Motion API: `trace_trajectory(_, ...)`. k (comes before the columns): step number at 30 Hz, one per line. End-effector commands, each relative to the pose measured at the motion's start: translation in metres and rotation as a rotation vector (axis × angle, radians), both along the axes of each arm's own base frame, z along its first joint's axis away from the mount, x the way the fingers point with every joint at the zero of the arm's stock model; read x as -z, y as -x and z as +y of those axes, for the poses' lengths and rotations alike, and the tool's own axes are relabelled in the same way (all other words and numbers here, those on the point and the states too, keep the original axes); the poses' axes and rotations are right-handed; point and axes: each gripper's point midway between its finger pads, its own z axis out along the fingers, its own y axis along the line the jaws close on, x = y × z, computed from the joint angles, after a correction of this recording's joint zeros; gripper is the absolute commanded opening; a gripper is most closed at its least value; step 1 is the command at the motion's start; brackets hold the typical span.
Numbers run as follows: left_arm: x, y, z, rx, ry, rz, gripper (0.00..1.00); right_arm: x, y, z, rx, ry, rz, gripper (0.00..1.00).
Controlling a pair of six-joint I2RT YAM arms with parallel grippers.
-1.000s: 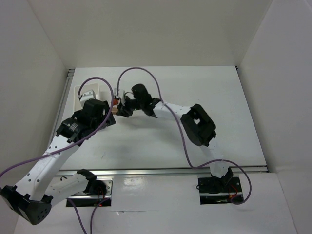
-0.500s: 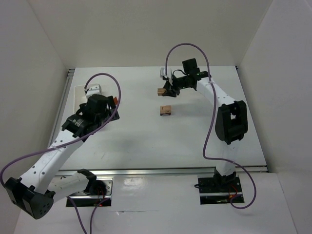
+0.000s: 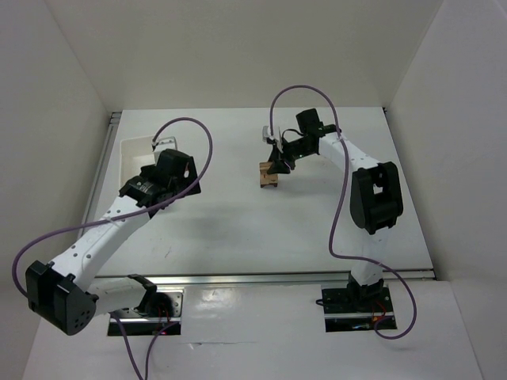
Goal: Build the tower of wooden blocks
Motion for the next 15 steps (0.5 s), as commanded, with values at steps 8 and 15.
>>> trace_trajectory(8,-0.010,-0.013,-0.004,-0.009,0.017,-0.037,1.00,0.004,0.001,0.008,-0.001,-0.048,0.010,0.16)
trace_trajectory(15,-0.009,-0.015,-0.005,-0.009,0.017,-0.037,1.00,0.014,-0.007,0.008,0.016,-0.037,-0.002,0.17)
